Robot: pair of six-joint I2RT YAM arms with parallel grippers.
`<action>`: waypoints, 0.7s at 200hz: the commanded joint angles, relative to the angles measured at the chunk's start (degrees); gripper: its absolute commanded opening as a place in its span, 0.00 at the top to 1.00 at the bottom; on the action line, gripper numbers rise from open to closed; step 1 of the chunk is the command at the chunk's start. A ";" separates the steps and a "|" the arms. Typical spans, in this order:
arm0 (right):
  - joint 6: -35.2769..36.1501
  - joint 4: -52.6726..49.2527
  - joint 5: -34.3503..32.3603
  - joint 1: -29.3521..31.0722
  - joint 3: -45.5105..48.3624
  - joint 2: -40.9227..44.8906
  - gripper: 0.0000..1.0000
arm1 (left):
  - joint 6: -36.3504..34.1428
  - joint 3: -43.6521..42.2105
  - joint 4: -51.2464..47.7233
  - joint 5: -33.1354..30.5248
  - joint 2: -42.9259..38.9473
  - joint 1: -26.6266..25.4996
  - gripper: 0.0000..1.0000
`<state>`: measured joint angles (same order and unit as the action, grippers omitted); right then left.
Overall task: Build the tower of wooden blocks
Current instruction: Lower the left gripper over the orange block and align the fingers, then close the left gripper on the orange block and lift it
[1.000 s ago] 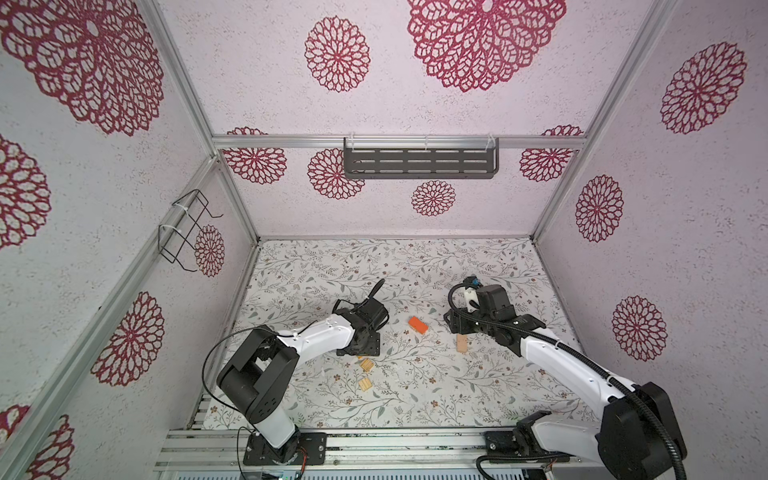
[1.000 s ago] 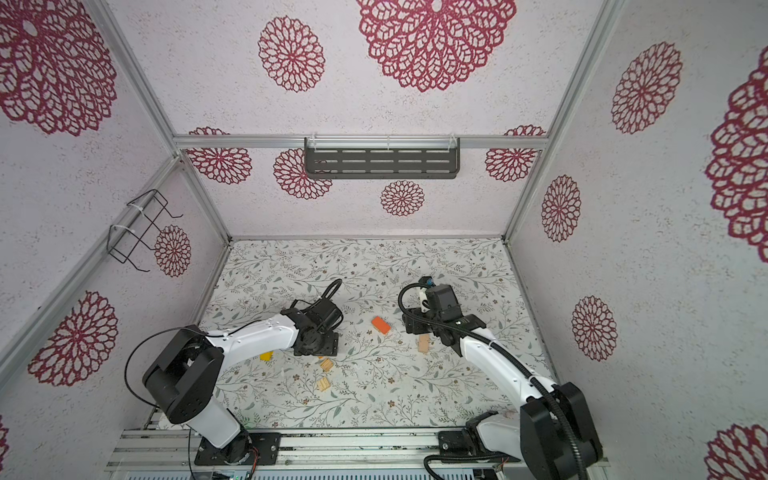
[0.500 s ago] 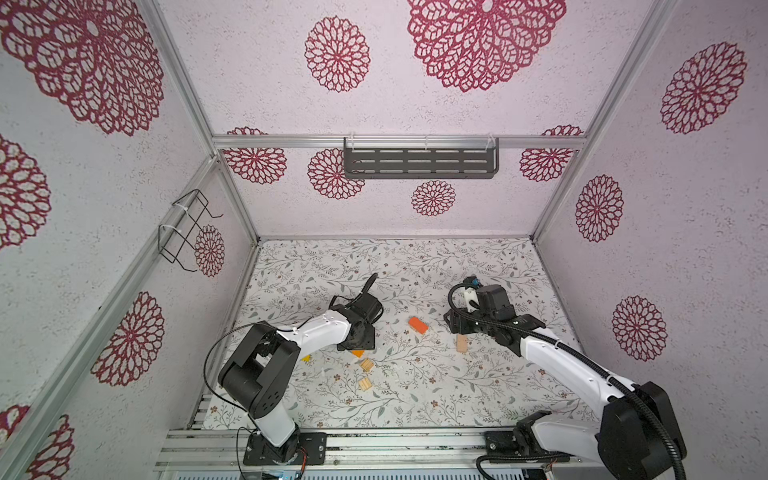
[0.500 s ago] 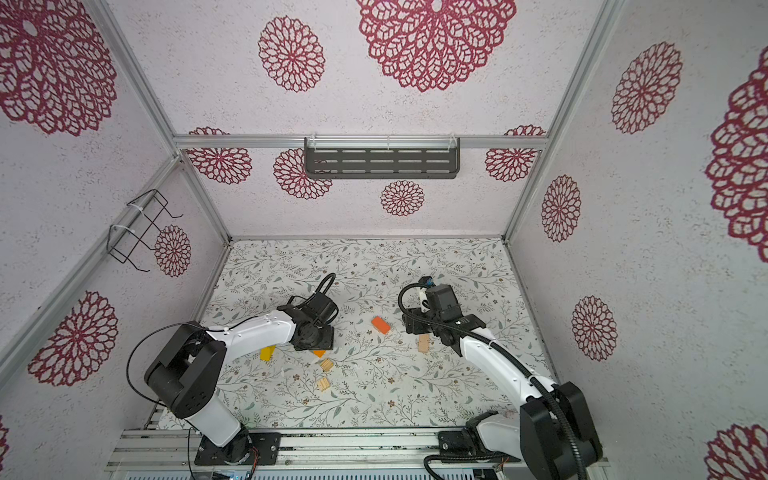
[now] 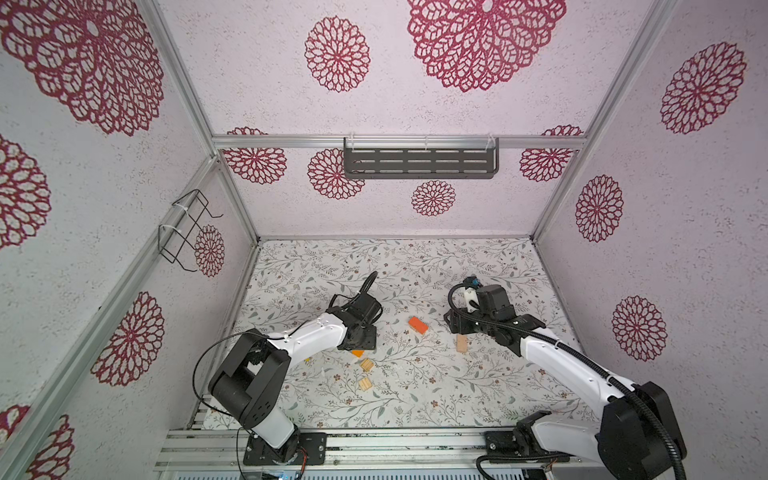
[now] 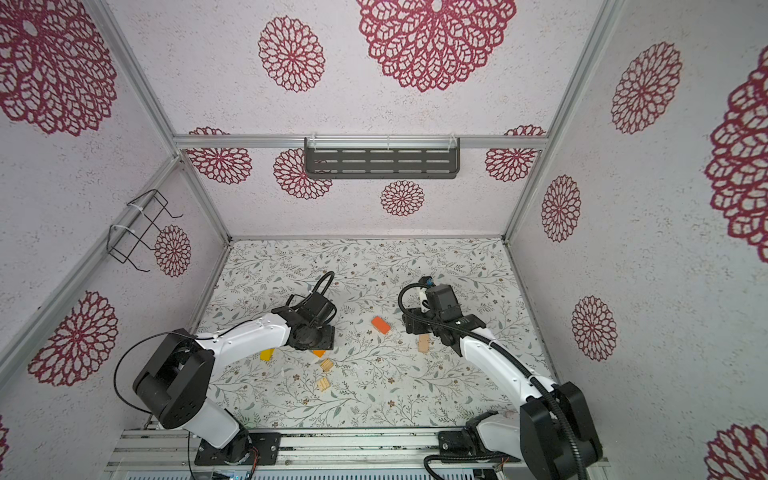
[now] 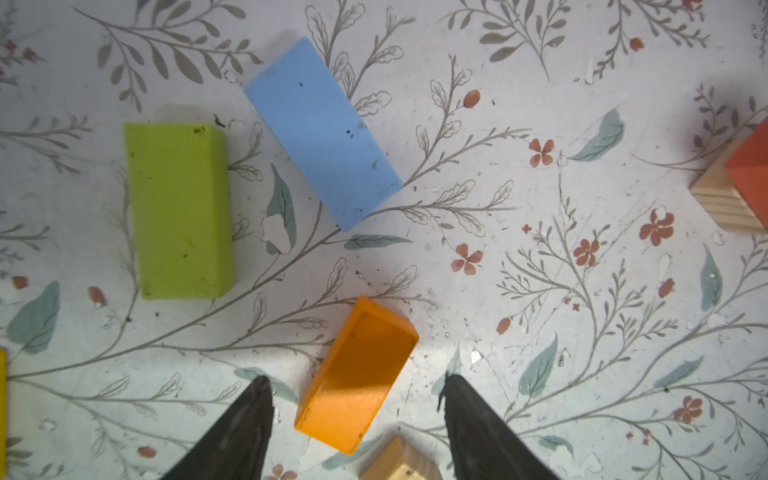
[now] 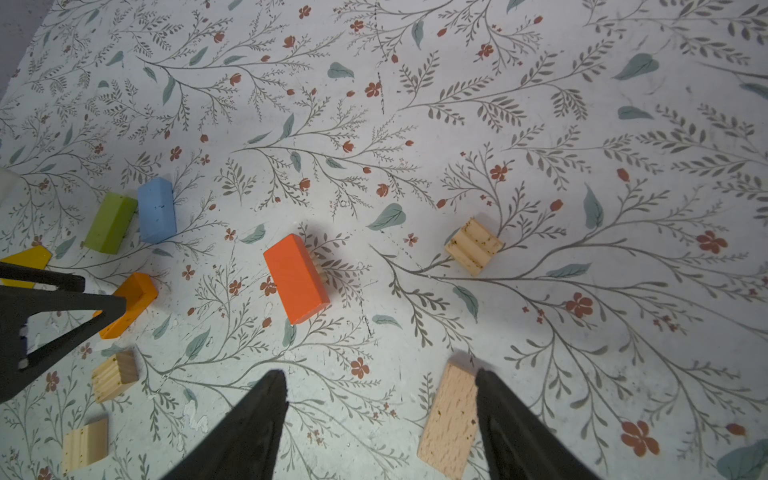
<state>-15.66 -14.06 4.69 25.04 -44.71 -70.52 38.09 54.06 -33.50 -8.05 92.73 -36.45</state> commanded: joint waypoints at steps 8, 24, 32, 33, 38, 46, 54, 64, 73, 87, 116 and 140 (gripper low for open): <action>0.09 -0.93 -0.93 -0.21 -1.57 0.56 0.25 | -2.14 -2.15 3.60 1.33 -0.73 -0.17 0.37; 0.09 -0.96 -0.97 -0.22 -1.57 0.68 0.25 | -2.40 -2.68 4.20 1.70 -0.20 -0.19 0.37; 0.15 -0.94 -0.91 -0.18 -1.53 0.74 0.25 | -2.49 -2.86 4.32 1.69 0.12 -0.19 0.37; 0.17 -0.95 -0.91 -0.17 -1.57 0.69 0.25 | -2.53 -2.84 4.32 1.71 0.19 -0.15 0.37; 0.15 -0.94 -0.93 -0.17 -1.57 0.65 0.25 | -2.50 -2.91 4.39 1.62 0.41 -0.12 0.37; 0.19 -0.89 -0.86 -0.17 -1.55 0.73 0.25 | -2.55 -3.05 4.47 1.52 0.76 -0.12 0.37; 0.13 -0.88 -0.82 -0.21 -1.52 0.54 0.25 | -2.66 -3.09 4.58 1.38 1.08 -0.12 0.37; 0.15 -0.76 -0.76 -0.21 -1.64 0.36 0.25 | -2.72 -3.09 4.88 1.37 1.39 -0.12 0.38; 0.11 -0.75 -0.66 -0.21 -1.76 0.13 0.25 | -2.77 -3.00 5.18 1.37 1.68 -0.09 0.39; 0.07 -0.75 -0.61 -0.24 -1.70 0.03 0.25 | -2.97 -2.75 5.53 1.35 2.06 -0.11 0.41; 0.07 -0.78 -0.61 -0.17 -1.61 -0.11 0.25 | -3.58 -1.95 5.72 1.43 3.05 0.14 0.47; 0.18 -0.83 -0.56 -0.21 -1.52 -0.12 0.25 | -3.87 -1.68 5.81 1.54 3.76 0.28 0.53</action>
<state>-15.64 -14.44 4.67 25.04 -44.71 -70.70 35.27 51.29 -28.99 -6.68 95.42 -36.42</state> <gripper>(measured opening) 0.752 0.500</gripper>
